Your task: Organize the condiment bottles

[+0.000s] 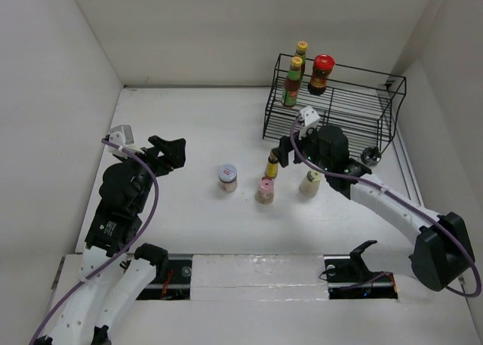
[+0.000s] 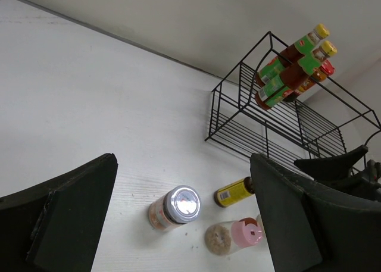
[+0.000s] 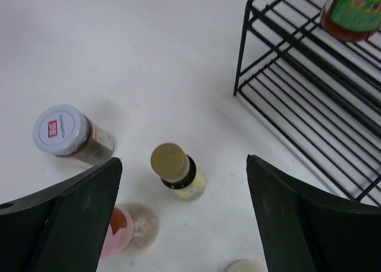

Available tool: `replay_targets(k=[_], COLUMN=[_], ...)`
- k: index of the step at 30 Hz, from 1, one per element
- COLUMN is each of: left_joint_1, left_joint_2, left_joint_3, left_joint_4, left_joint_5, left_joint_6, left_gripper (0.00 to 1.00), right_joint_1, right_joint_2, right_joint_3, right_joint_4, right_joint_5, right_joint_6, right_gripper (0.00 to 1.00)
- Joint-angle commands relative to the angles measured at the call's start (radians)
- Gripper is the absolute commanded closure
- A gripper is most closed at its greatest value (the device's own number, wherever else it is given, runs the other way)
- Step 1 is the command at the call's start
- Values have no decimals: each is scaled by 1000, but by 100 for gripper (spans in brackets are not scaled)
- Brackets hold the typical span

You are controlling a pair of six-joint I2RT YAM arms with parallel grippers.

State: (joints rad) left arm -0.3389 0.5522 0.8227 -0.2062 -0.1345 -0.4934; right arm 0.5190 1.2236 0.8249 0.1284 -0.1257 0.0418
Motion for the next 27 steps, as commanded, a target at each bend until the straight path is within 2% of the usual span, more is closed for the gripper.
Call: replay_targets(k=[1,6,11,13,14,15,18,24,27], left_joint_1=[3,3,3,3,3,3,3,3,3], left_joint_2=[0,0,0,0,0,0,9,18,9], left_joint_3=[1,1,1,1,1,1,1,1,1], left_joint_4=[54,54,54,54,54,54,54,54,54], left_joint_5=[19,19,19,19,19,10,10,19,29], left_joint_6=[16,16,16,16,16,16,16,16,16], left_gripper=[11,11,11,11,11,11,11,11,11], right_joint_1=[9,18,39,49,49,49,49,12,-65], right_joint_2=[8,147,260,296,297,307,284,105,59], right_joint_3=[2,60,132,141,141,152,152,186,259], right_joint_4=[16,37,48,76,76,76,95,96,96], right_joint_5=[37,11,-23,-3,-3,15,47,92,113], right_joint_6=[4,4,-5,-5,-5,-5,13,4,-8], right_gripper=[9,12,22,35,46,65,81,83,83])
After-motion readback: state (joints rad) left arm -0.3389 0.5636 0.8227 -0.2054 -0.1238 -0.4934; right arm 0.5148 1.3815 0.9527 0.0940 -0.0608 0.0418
